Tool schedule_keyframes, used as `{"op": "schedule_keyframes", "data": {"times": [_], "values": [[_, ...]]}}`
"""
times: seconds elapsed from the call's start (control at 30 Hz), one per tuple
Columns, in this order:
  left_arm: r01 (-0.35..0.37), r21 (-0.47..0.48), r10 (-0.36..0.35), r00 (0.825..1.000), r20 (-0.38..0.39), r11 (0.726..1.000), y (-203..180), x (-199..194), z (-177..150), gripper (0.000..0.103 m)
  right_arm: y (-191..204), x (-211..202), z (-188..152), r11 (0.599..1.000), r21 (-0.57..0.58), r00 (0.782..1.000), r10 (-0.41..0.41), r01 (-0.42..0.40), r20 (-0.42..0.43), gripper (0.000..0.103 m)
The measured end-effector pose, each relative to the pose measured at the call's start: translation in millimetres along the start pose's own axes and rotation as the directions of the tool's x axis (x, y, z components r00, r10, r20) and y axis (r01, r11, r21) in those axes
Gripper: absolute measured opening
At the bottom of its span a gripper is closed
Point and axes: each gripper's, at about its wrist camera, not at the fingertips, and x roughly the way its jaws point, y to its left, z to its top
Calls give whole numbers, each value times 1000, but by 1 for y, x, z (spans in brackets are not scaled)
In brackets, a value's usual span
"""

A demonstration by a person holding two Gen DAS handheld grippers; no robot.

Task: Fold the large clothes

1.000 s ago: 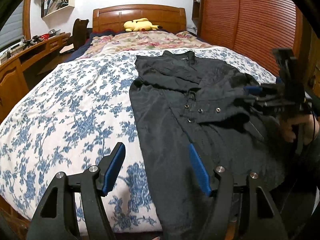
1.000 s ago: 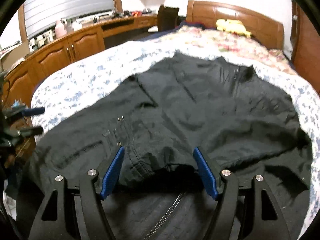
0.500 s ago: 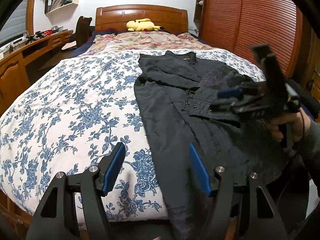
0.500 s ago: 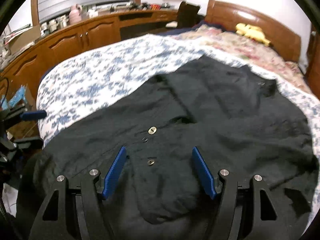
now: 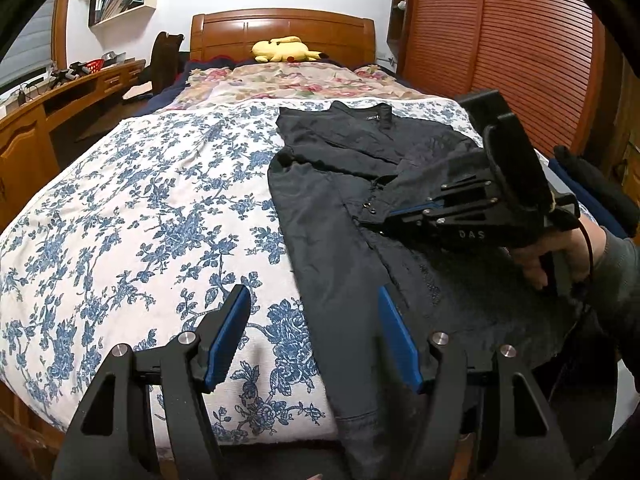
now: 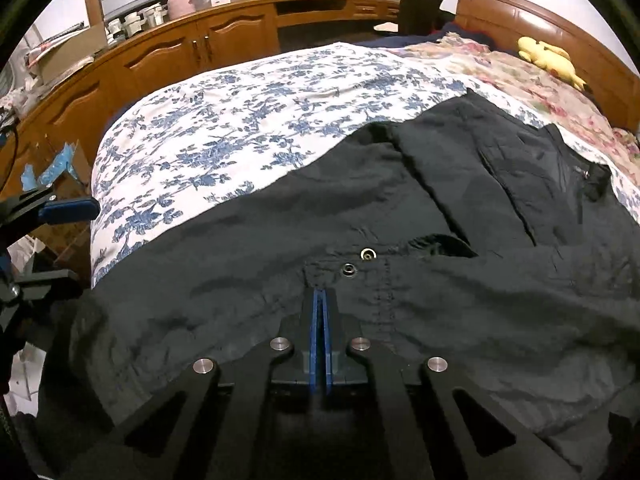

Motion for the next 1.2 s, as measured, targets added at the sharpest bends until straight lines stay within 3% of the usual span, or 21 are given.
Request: {"op": "schedule_keyframes", "data": {"times": [0.23, 0.27, 0.3, 0.37, 0.4, 0.53, 0.8, 0.93, 1.2], "values": [[3, 5, -3, 1000, -10, 1000, -2, 2, -1, 67, -8, -41, -17, 998, 57, 997, -28, 24, 70, 6], [4, 5, -4, 1000, -12, 1000, -3, 3, -2, 67, -9, -47, -20, 997, 67, 996, -36, 30, 83, 16], [4, 5, -4, 1000, -14, 1000, -3, 4, -2, 67, -12, -56, -24, 996, 80, 994, -53, 46, 94, 33], [7, 7, -7, 1000, -17, 1000, -4, 6, -2, 67, -20, -75, -36, 991, 111, 989, -82, 69, 119, 53], [9, 8, -8, 1000, -18, 1000, -5, 6, -2, 67, -25, -84, -44, 989, 125, 988, -93, 77, 126, 55], [13, 12, -13, 1000, -18, 1000, -8, 10, -1, 67, -48, -118, -83, 966, 178, 973, -208, 188, 104, 56], [13, 6, -13, 1000, -23, 1000, -11, 17, 2, 67, -88, -176, -177, 864, 313, 909, -416, 395, 2, 56], [11, 8, -11, 1000, -26, 1000, -12, 19, 3, 67, -101, -196, -220, 812, 390, 890, -455, 434, -43, 62], [-13, -1, 13, 999, -51, 1000, -9, 23, 0, 67, -111, -208, -253, 742, 452, 858, -498, 495, -124, 67]]}}
